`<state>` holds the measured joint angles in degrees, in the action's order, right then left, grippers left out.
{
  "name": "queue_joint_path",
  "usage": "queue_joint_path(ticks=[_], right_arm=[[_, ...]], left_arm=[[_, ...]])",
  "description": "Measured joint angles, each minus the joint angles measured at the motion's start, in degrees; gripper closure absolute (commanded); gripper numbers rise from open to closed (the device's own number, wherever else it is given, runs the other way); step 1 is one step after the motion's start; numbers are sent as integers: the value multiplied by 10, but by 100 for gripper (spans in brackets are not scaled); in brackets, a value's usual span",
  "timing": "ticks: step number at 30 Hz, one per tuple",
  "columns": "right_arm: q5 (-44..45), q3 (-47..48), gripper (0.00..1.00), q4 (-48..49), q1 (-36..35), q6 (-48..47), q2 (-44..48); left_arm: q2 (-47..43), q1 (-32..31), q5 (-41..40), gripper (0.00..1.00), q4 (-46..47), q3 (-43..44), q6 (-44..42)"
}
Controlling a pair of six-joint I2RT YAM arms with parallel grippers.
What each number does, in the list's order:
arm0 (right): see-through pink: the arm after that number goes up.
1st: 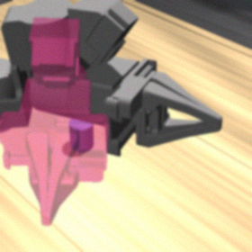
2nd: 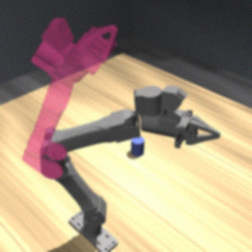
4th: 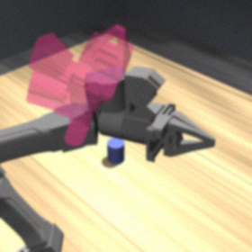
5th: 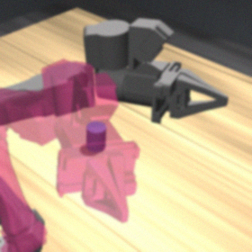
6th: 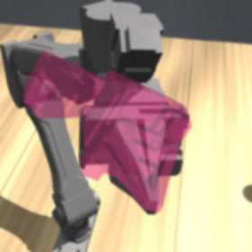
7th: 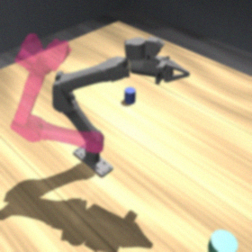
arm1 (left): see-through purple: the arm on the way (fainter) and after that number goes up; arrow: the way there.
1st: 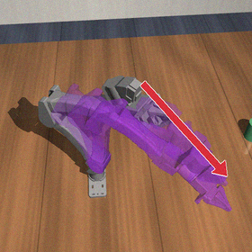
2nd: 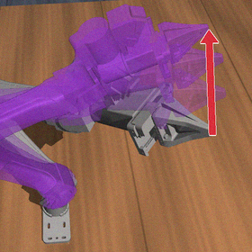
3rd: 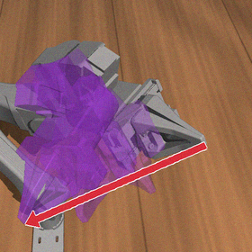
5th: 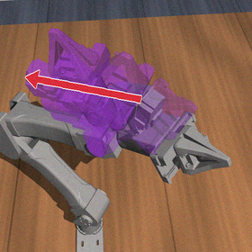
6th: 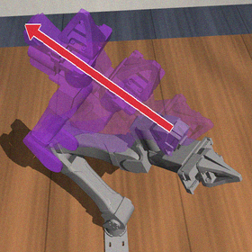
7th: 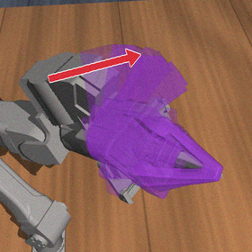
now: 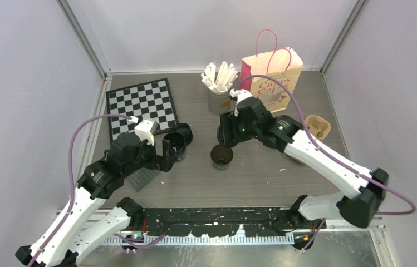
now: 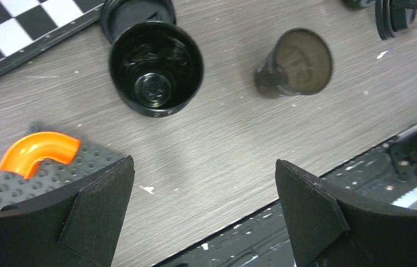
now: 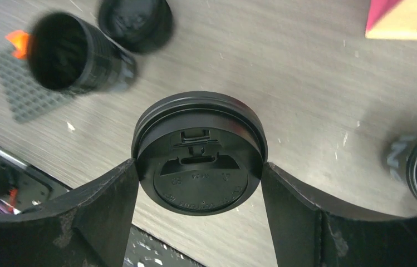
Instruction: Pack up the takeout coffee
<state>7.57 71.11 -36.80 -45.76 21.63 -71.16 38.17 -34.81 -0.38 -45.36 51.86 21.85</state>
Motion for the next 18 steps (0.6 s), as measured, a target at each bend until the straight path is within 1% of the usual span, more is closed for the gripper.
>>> queue_joint_path(ticks=[1, 4, 6, 13, 18], right_arm=[[2, 22, 22, -38, 0, 3, -27], [3, 60, 22, -110, 0, 11, -81], [3, 75, 22, -143, 0, 13, -106], [2, 90, 22, -192, -1, 24, -140], [3, 98, 21, -201, -12, 28, -168]], left_arm=[[-7, 0, -10, 0, -9, -5, -7], [-22, 0, -25, 0, -17, -11, -16], [-39, 0, -32, 0, -17, -14, -19], [-101, 0, -59, 0, -17, -16, -28], [-104, 0, -67, 0, -17, -19, -30]])
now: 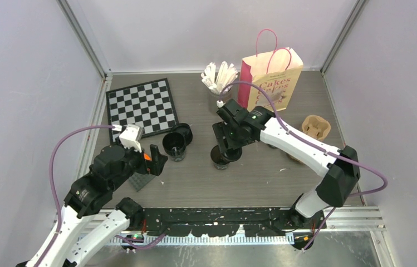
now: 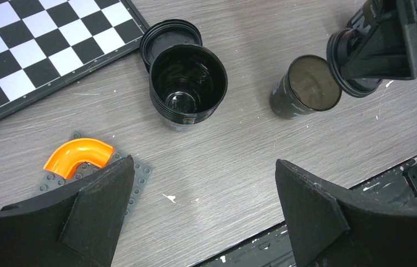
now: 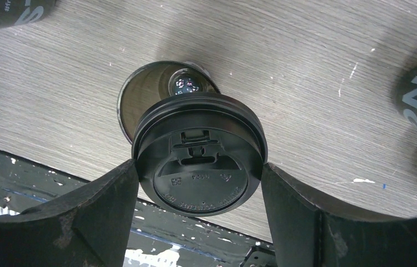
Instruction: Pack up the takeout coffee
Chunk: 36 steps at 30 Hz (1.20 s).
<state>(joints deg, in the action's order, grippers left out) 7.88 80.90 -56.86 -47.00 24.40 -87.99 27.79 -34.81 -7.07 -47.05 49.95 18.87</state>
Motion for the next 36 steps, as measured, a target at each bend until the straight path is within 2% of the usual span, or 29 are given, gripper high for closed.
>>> queue_joint_path(ticks=[13, 36], right_arm=[[2, 58, 18, -6, -40, 0, -101], [35, 84, 15, -34, -47, 0, -144]], left_arm=[[0, 0, -7, 0, -1, -2, -1], [-2, 0, -9, 0, -1, -3, -3]])
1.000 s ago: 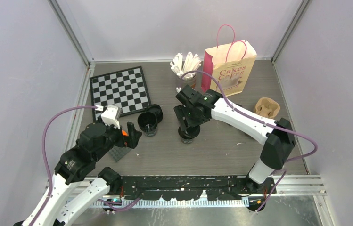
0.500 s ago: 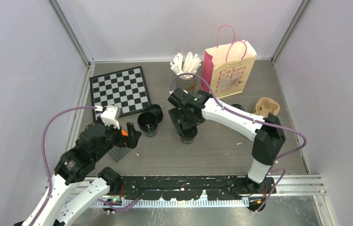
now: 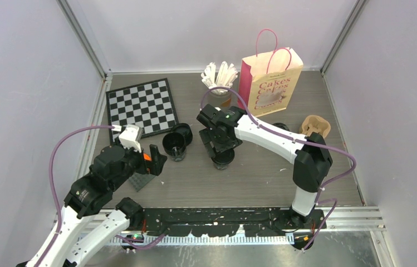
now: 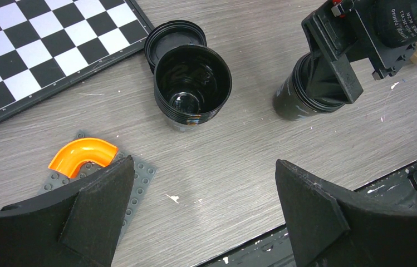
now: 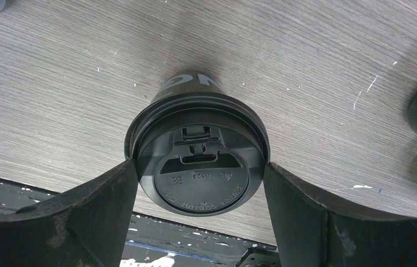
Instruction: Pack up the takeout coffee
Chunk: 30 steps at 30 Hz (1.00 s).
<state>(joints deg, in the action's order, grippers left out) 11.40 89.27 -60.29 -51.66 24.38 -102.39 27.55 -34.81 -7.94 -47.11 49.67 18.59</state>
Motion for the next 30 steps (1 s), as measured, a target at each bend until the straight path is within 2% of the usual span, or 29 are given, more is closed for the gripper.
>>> queue_joint_path(ticks=[30], right_arm=[[-1, 16, 16, -6, -10, 2, -5]], left_arm=[[0, 0, 0, 0, 0, 0, 0]])
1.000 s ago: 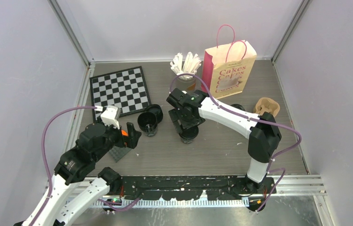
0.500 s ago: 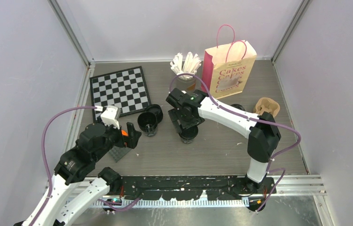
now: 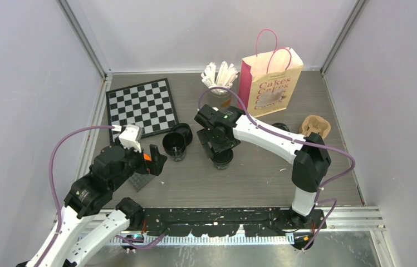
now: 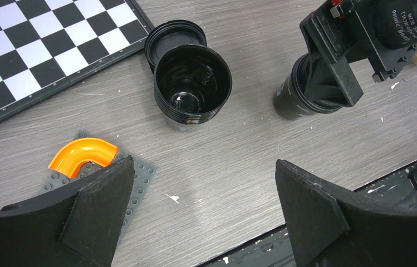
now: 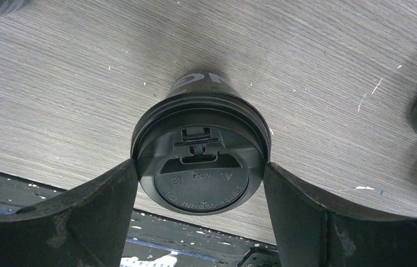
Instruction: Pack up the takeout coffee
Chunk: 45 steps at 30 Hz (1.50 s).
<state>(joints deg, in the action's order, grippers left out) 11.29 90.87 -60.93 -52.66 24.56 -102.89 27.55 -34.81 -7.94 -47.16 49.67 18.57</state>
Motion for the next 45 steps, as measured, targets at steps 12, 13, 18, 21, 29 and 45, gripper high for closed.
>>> queue_joint_path(ticks=[12, 13, 18, 21, 29, 45], right_arm=[[3, 0, 16, -1, 0, -3, -12], [4, 0, 16, -2, 0, -3, -12], [5, 3, 16, -7, 0, -4, -14], [5, 9, 15, -10, 0, -4, -14], [6, 15, 15, -10, 0, -8, -19], [0, 6, 11, 7, 0, -15, -30]], left_arm=[[0, 0, 0, 0, 0, 0, 0], [0, 0, 0, 0, 0, 0, 0], [0, 0, 0, 0, 0, 0, 0], [0, 0, 0, 0, 0, 0, 0], [0, 0, 0, 0, 0, 0, 0], [0, 0, 0, 0, 0, 0, -7]])
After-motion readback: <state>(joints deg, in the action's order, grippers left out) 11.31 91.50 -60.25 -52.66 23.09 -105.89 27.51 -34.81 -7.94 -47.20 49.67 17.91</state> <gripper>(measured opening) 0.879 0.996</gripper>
